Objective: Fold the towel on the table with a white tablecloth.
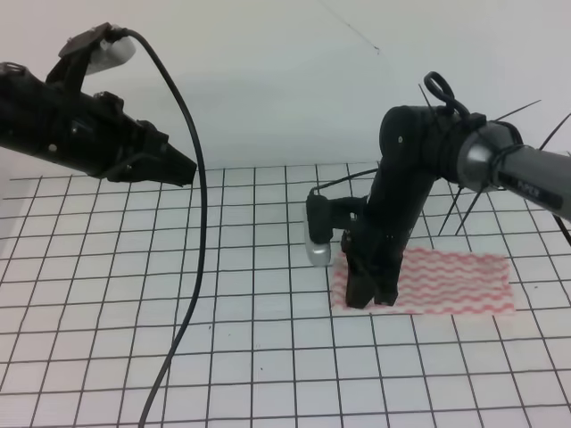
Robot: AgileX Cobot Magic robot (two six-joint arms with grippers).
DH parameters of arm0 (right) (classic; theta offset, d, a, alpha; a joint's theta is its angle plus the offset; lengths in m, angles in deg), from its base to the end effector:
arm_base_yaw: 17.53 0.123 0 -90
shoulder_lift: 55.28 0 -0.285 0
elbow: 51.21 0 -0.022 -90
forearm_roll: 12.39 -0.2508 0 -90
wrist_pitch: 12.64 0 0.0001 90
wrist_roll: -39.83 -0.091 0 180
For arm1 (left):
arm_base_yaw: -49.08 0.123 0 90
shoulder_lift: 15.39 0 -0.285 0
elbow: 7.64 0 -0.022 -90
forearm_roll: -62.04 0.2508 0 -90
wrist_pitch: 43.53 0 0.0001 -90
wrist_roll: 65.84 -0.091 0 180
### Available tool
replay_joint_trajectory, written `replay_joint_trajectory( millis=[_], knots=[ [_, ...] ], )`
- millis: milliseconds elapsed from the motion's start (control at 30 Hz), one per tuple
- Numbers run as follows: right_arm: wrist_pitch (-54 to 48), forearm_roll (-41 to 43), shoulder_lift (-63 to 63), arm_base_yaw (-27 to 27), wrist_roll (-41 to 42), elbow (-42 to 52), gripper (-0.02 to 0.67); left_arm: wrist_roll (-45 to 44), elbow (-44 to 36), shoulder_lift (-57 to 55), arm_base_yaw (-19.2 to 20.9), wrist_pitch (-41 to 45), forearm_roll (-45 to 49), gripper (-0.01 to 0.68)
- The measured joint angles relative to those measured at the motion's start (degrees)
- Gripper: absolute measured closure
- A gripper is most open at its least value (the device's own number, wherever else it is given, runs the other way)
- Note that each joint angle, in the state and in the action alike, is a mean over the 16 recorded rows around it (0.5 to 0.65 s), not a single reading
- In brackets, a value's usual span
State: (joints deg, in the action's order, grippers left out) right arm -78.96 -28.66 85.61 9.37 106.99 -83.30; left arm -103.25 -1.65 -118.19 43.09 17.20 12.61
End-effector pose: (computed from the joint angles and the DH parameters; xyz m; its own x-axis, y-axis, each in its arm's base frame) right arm 0.4125 0.2355 0.1553 -0.0368 -0.9617 -0.2715 -0.9989 0.0273 0.0386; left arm 0.3445 -0.0968 0.3365 -0.7580 0.1802 -0.6269 0.5524 0.6883 -0.4701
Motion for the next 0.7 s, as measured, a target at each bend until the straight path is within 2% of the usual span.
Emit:
replay_joint_trajectory(
  millis=[167, 367, 700],
  knots=[
    [-0.01, 0.4, -1.59, -0.23, 0.03, 0.04, 0.65, 0.01, 0.0, 0.0, 0.0, -0.03, -0.07, 0.673],
    [4.29, 2.9, -2.78, -0.53, -4.27, 0.04, 0.64, 0.02, 0.0, 0.0, 0.0, -0.04, -0.12, 0.673],
    [8.99, 4.57, -2.17, -0.66, -8.36, 0.04, 0.548, 0.03, 0.0, 0.0, 0.0, 0.0, -0.14, 0.673]
  ],
)
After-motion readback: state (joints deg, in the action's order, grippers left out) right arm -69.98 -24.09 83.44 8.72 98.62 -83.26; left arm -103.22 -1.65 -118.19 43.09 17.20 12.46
